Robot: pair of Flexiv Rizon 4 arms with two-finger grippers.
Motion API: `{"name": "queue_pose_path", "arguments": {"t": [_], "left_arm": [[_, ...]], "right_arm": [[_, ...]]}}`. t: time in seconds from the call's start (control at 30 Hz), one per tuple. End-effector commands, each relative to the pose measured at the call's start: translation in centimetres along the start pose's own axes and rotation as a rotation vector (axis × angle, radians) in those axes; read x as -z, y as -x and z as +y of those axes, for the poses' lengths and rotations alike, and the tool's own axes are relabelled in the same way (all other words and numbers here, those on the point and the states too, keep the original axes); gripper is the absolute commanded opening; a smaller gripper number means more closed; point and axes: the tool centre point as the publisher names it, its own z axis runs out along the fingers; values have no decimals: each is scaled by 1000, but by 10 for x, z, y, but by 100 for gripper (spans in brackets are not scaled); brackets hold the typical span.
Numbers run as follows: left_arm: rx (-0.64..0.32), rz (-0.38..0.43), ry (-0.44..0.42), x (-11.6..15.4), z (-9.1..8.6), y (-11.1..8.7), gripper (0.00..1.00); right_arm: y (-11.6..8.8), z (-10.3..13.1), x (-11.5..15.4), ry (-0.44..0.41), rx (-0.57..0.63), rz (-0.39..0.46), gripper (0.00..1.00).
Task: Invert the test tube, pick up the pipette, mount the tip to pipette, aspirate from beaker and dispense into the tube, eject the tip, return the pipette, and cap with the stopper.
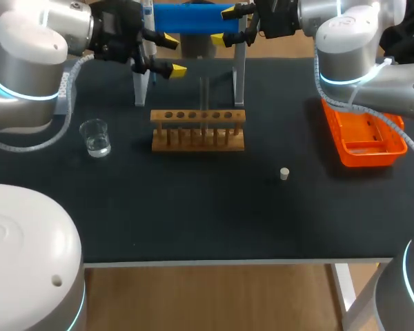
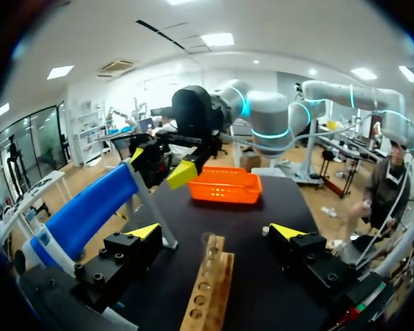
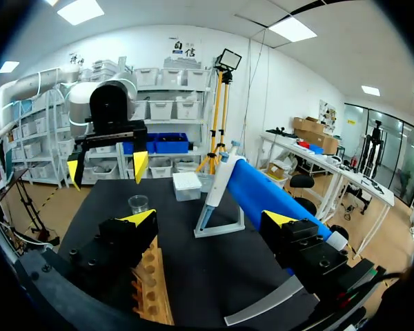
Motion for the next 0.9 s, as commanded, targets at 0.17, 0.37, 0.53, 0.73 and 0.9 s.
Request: {"name": "queue_pose_path", "arguments": {"t": [0.17,0.37,0.53,0.73,0.9], "left_arm": [[-4,58,1,-17,14,-4,100],[-16,34,27,-30,23,-2,100],[-27,13,44,-41,28,0,100],[-32,-1,84,-51,36,1,100],[-24,-28,92,-58,43,6,100]], "right_arm": [[-1,0,1,1,0,-1,100],[-1,0,1,1,0,-1,100],[-1,0,1,1,0,-1,100],[-1,0,1,1,0,-1,100],[-1,0,1,1,0,-1,100]]}}
